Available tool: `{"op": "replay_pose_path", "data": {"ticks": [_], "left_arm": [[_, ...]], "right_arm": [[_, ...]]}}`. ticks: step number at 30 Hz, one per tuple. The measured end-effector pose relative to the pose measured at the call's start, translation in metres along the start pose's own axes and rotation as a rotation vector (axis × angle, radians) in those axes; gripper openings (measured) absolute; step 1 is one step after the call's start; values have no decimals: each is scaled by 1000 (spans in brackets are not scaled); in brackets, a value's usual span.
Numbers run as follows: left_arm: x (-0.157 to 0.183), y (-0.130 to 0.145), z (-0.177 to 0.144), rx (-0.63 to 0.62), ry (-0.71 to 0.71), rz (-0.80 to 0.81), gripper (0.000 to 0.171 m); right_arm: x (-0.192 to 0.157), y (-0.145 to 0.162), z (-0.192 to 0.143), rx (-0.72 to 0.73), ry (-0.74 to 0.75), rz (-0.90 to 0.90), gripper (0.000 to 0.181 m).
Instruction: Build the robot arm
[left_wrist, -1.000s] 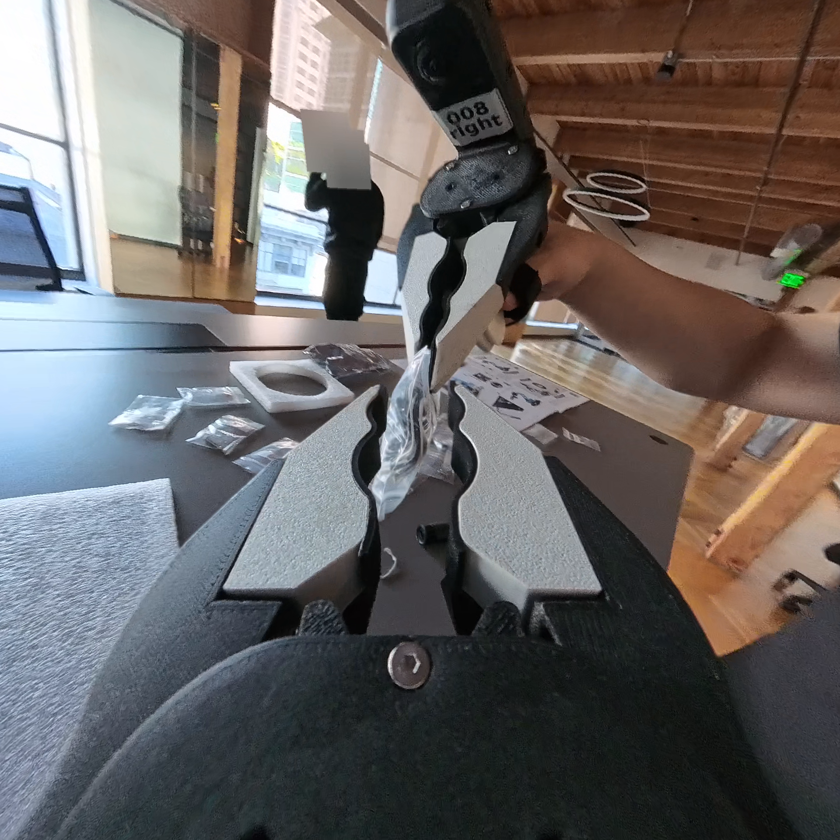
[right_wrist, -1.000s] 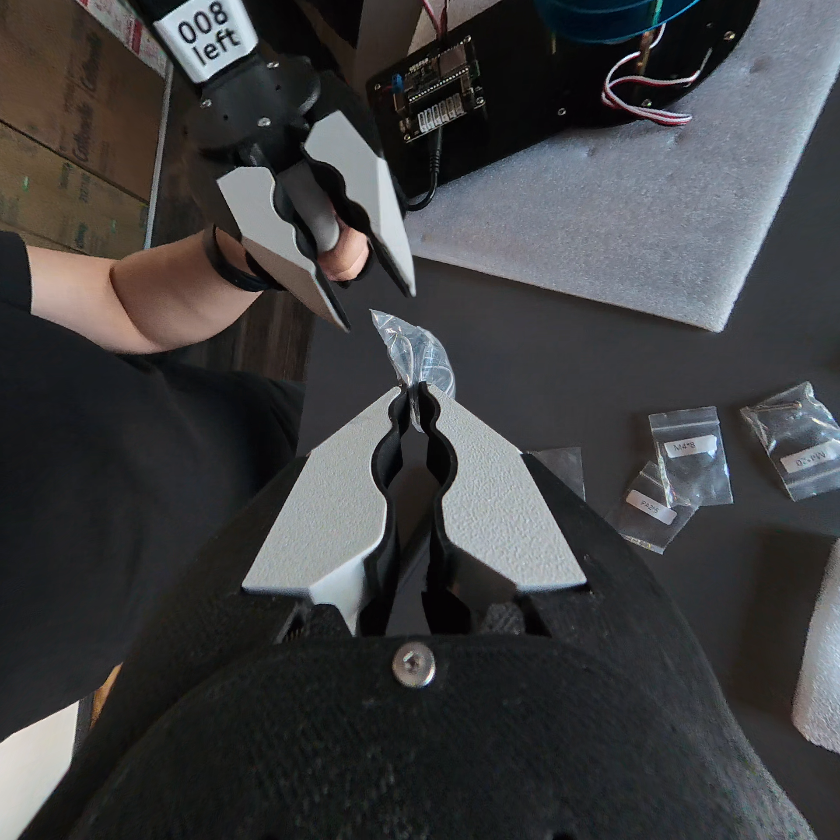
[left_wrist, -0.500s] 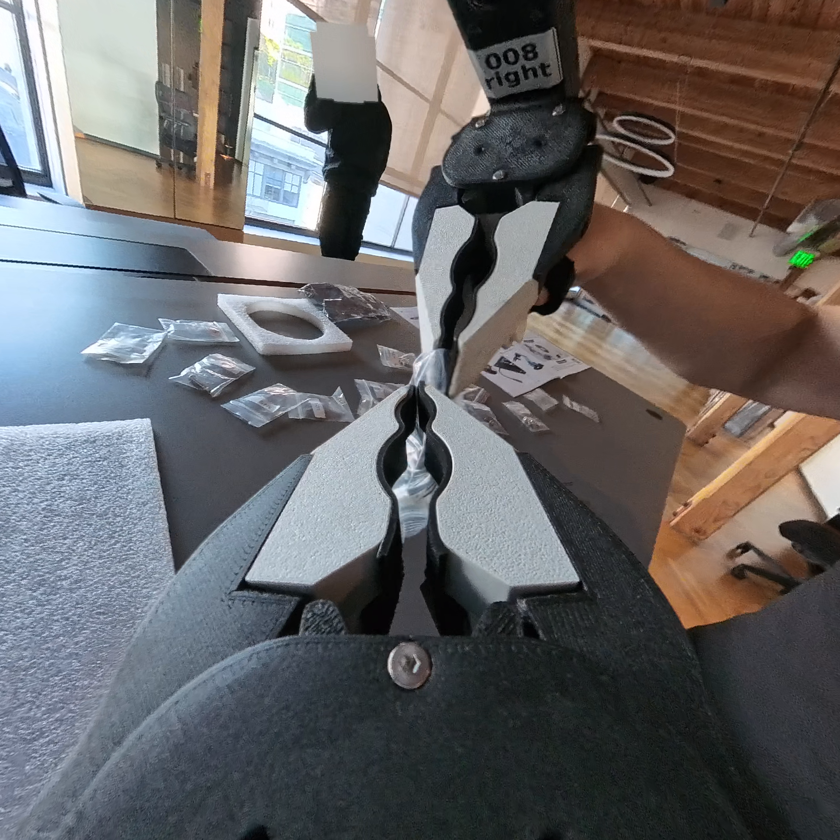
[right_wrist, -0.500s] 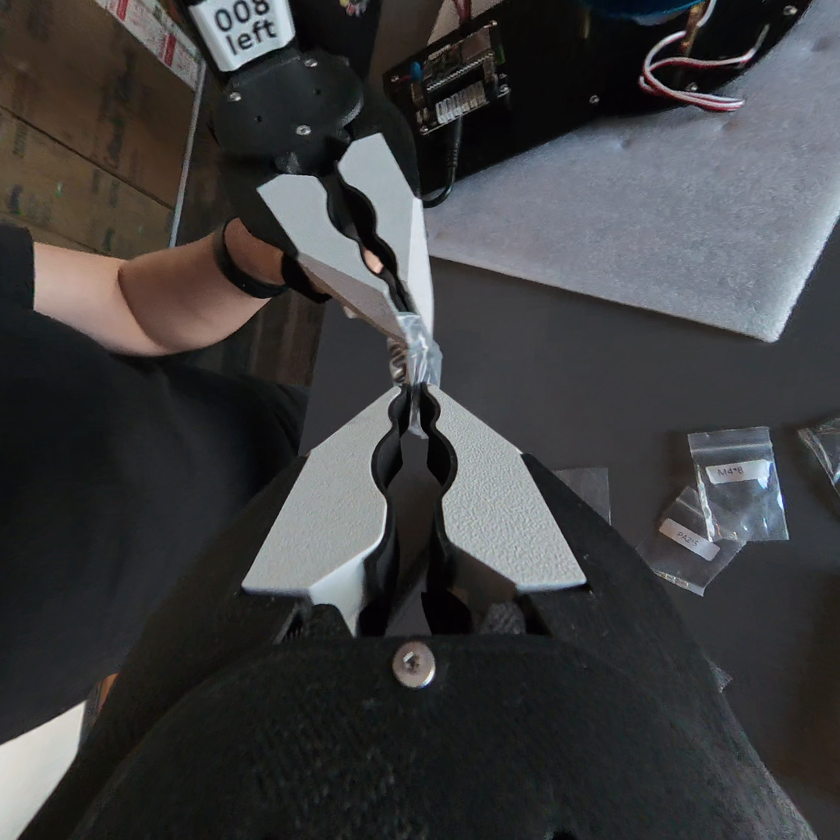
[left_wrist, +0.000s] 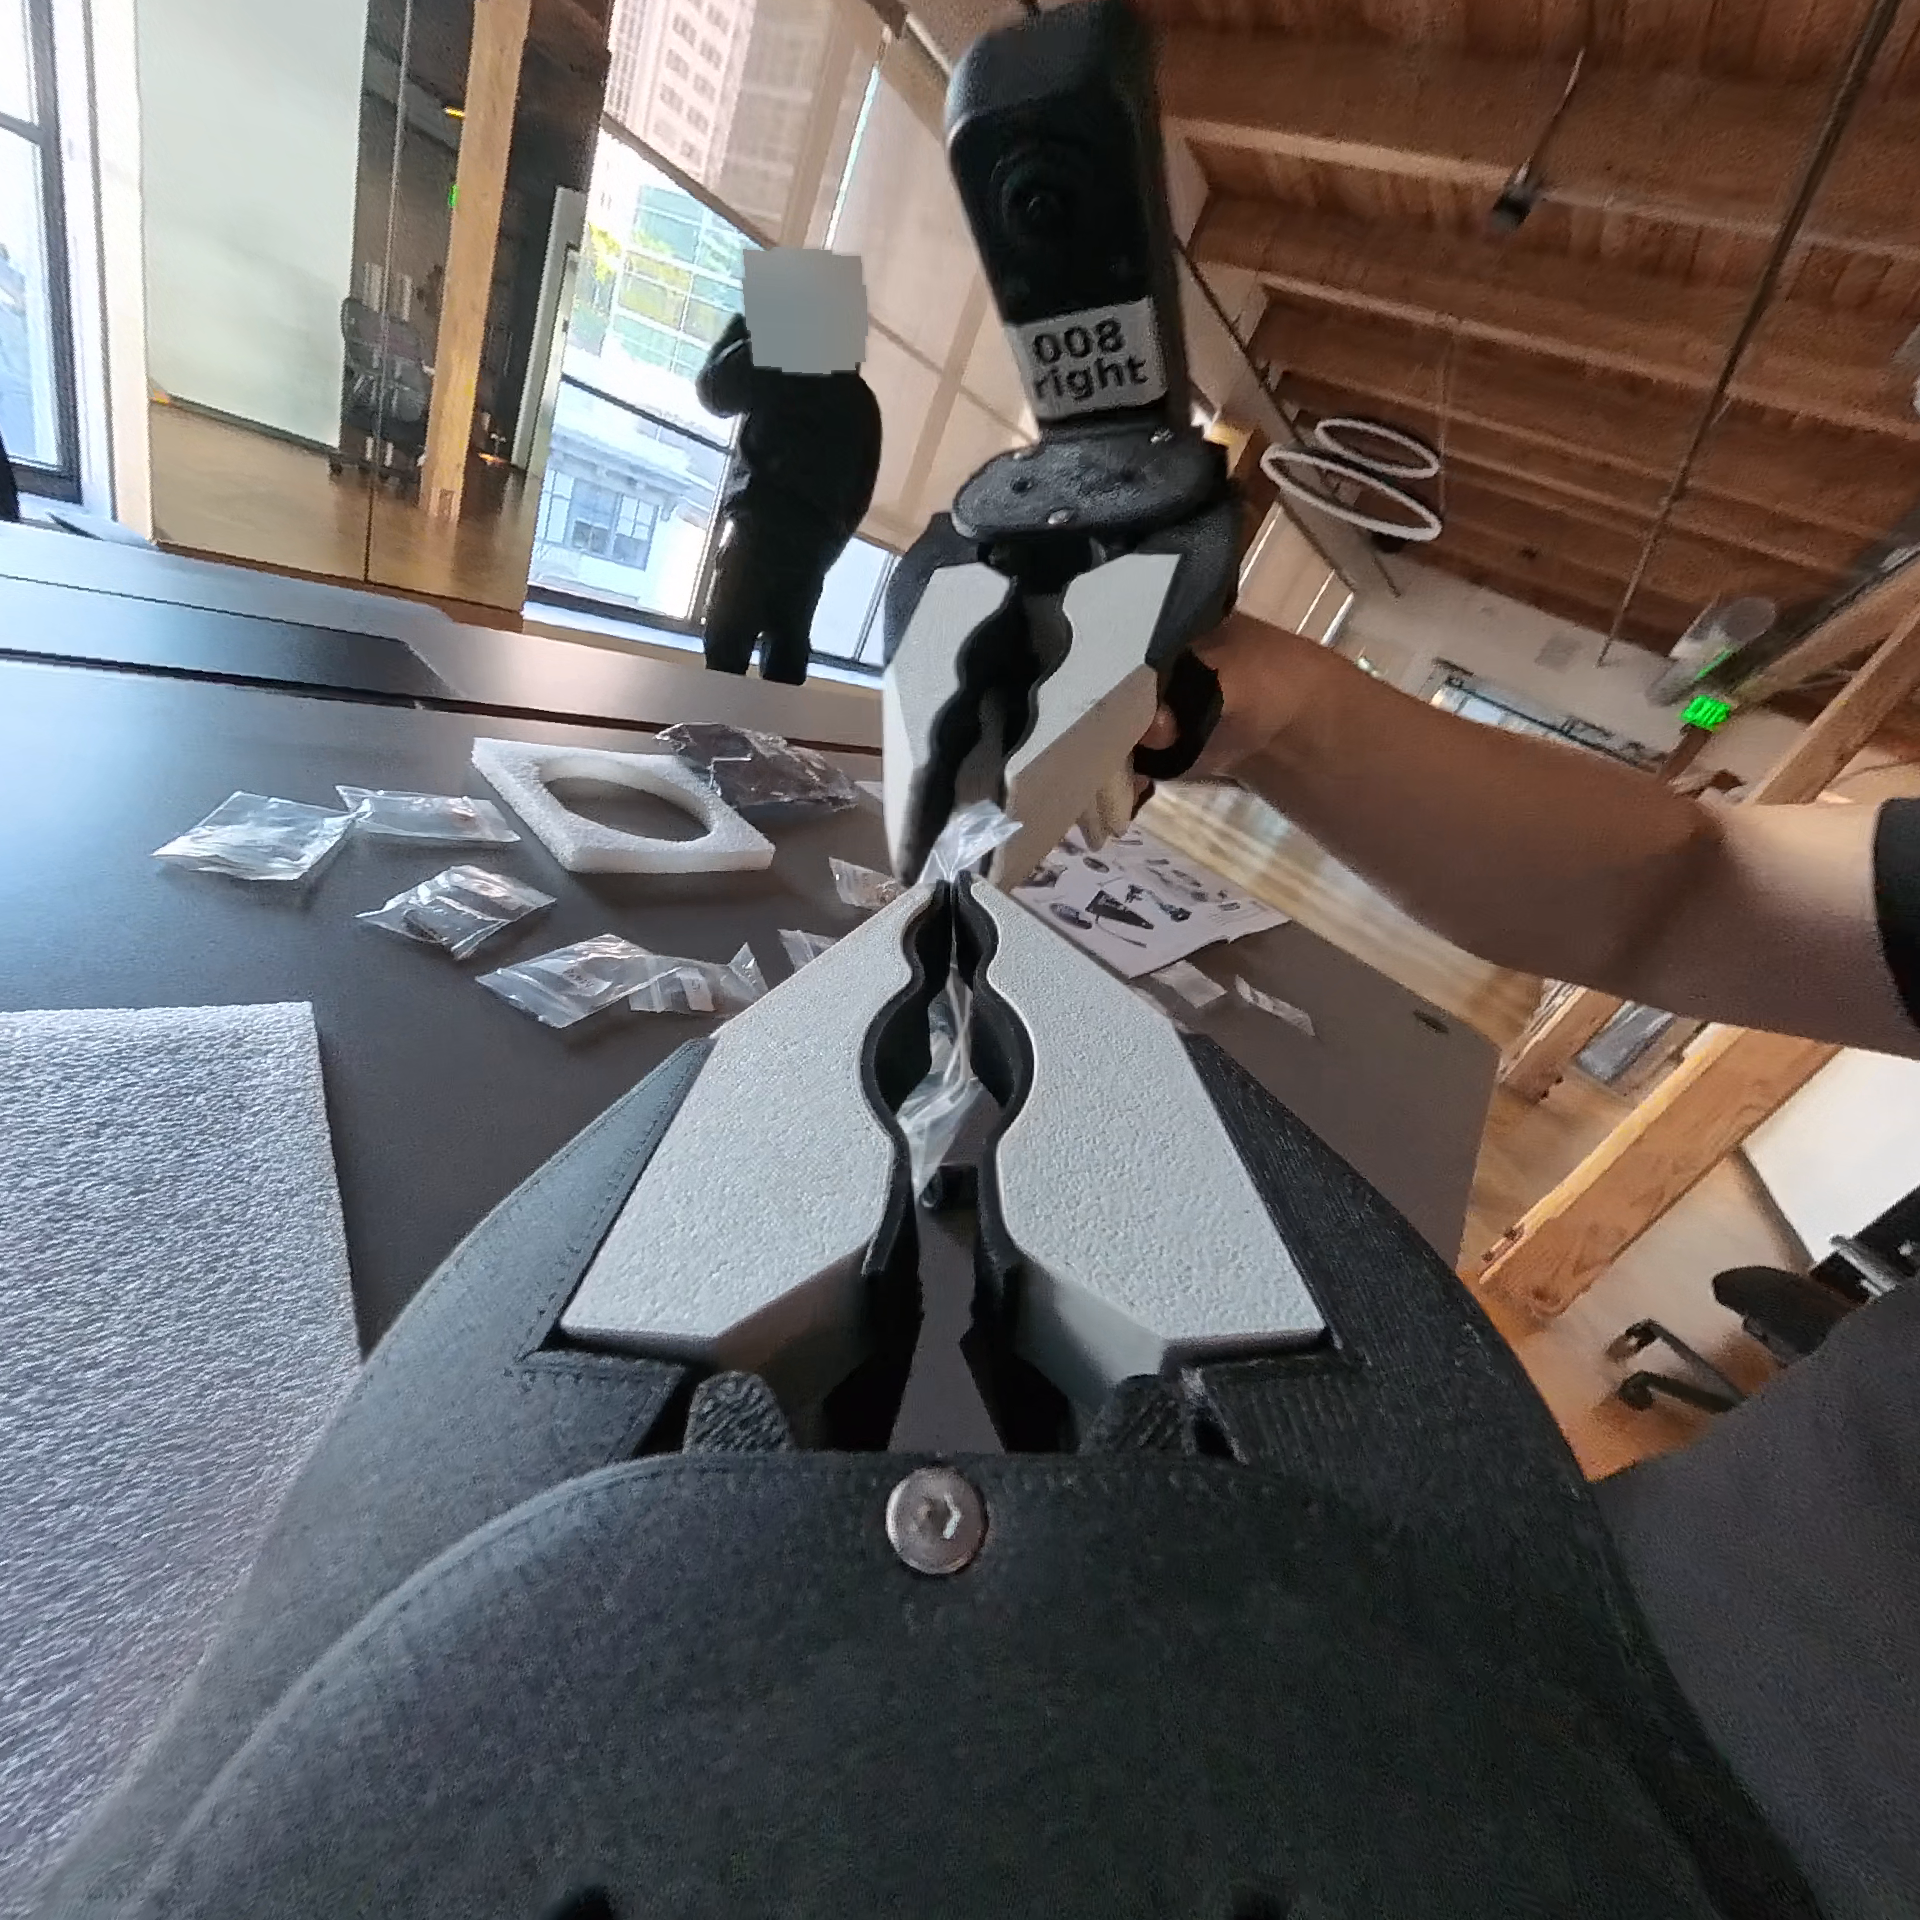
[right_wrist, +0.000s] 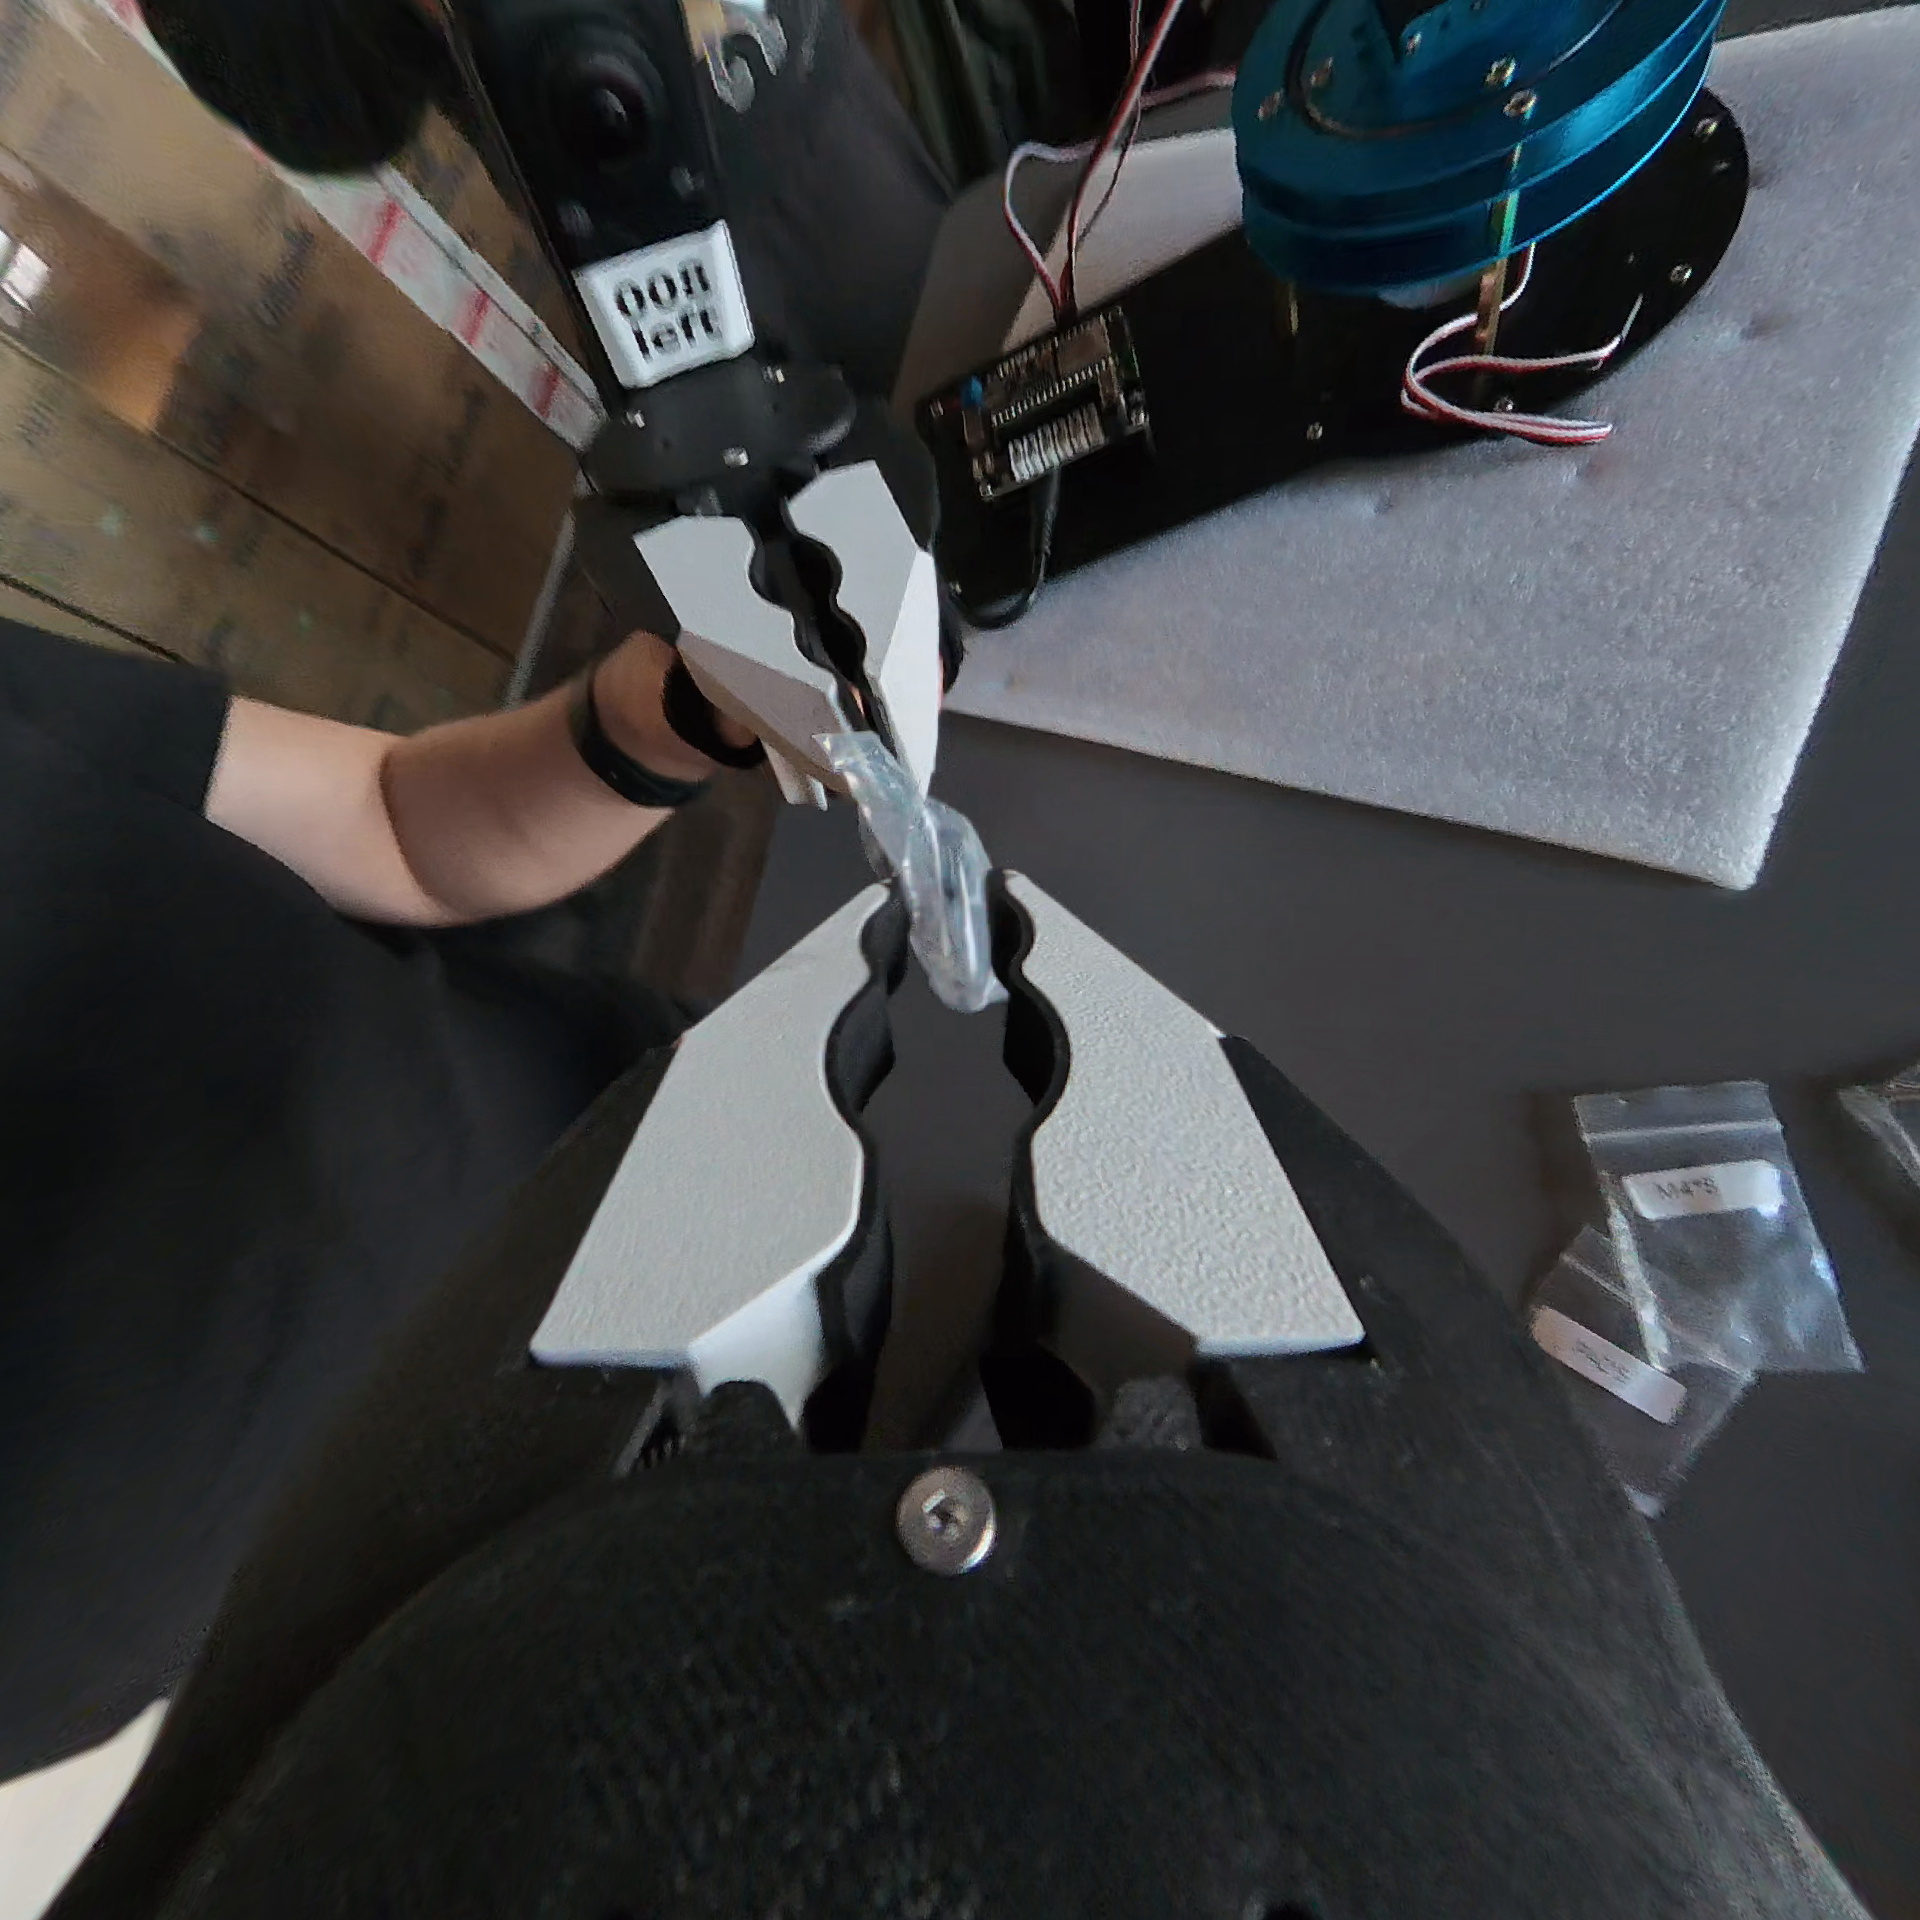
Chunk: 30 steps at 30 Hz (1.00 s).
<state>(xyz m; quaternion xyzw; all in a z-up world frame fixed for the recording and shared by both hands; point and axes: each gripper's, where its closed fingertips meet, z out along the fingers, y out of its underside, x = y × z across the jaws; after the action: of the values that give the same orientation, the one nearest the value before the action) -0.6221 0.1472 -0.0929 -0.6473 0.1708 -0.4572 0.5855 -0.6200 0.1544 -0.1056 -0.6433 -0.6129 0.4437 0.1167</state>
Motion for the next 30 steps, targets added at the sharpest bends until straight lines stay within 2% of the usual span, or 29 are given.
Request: {"op": "replay_pose_path", "data": {"ticks": [2,4,7,10,11,13,14,15,16,17,19,20,22,23,25,27,28,29,30], "left_arm": [[2,-1,0,6,20,-4,0],[9,-5,-2,21,61,1,0],[10,-2,0,-13,68,14,0],[12,4,6,-53,79,23,0],[13,5,7,-56,79,26,0],[14,-1,8,-13,66,41,0],[13,-9,8,36,43,49,12],[10,-15,7,68,11,49,43],[9,-19,6,81,-3,44,61],[9,-20,5,79,1,42,62],[9,-18,6,49,-3,61,60],[8,-15,7,33,-10,75,60],[7,-11,8,11,-18,90,60],[7,-9,8,7,-21,92,60],[5,-4,8,-3,-25,79,57],[4,0,9,-13,-22,68,57],[3,1,9,-16,-25,69,56],[2,2,9,-18,-28,69,55],[2,4,10,-22,-25,66,55]], "right_arm": [[-11,-4,-1,29,-83,29,0],[-24,-8,-2,26,-88,-42,0],[-14,-1,-1,-68,61,-158,0],[-13,7,1,-124,41,-102,4],[-15,9,1,-135,25,-76,1],[-19,9,-4,-146,-4,-67,0],[-25,6,-11,-135,-47,-52,0],[-35,0,-21,-100,-113,-44,0],[-43,-7,-33,-57,-179,-43,0],[-36,-8,-42,-43,-183,-10,0],[18,7,-56,-106,17,108,0],[30,16,-62,-140,55,143,0],[11,5,-67,-49,-66,137,0],[14,1,-71,-12,-49,141,0],[50,21,-79,-107,152,198,0],[14,1,-79,9,-47,167,0],[27,0,-82,15,52,163,0],[53,14,-88,-62,219,190,0],[57,20,-89,-96,228,209,0]]}}
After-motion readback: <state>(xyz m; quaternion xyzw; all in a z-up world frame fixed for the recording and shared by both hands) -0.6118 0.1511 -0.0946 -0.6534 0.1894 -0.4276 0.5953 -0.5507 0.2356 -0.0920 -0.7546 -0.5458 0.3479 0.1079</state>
